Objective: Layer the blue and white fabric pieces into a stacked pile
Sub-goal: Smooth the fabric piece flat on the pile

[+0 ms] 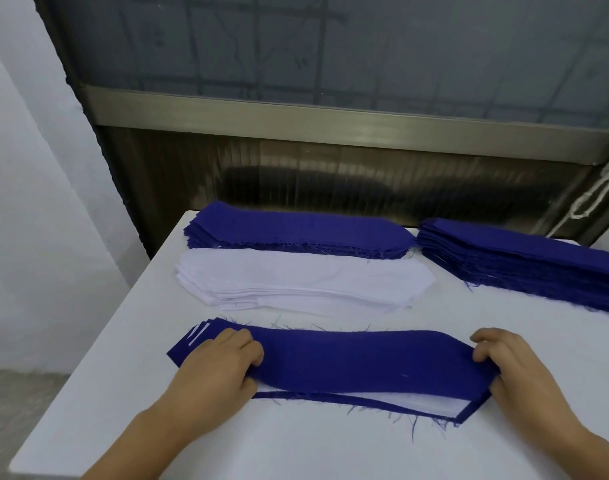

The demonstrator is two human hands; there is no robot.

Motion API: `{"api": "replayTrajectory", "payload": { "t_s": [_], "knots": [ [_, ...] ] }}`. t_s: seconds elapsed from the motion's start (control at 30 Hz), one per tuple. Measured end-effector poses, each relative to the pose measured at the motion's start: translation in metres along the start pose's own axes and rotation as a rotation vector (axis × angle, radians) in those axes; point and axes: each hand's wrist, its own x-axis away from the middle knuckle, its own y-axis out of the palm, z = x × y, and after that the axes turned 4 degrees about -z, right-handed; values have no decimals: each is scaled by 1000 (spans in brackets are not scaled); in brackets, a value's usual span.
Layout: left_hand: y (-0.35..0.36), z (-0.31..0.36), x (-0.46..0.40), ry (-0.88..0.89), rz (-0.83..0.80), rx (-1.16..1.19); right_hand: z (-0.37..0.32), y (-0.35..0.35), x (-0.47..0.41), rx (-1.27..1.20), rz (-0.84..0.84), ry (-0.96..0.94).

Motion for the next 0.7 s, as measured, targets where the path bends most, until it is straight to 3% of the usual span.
{"api": "replayTrajectory", "payload": {
  "t_s": [0.2,0.4,0.47,0.6,0.7],
  "knots": [
    [1,-7,1,26,-110,-32,14,-2,10,122,-271,-55],
    [-4,-7,-5,27,-203,-20,8,-4,3,37,-99,57],
    [-4,-5,-6,28,-196,-36,1,-5,2,-2,-45,5],
    [-5,-2,-9,0,-194,-58,-3,-1,4,1,-97,-103],
    [-6,1,-12,-13,-211,-77,7,-4,2,134,-127,-50]
  ]
}}
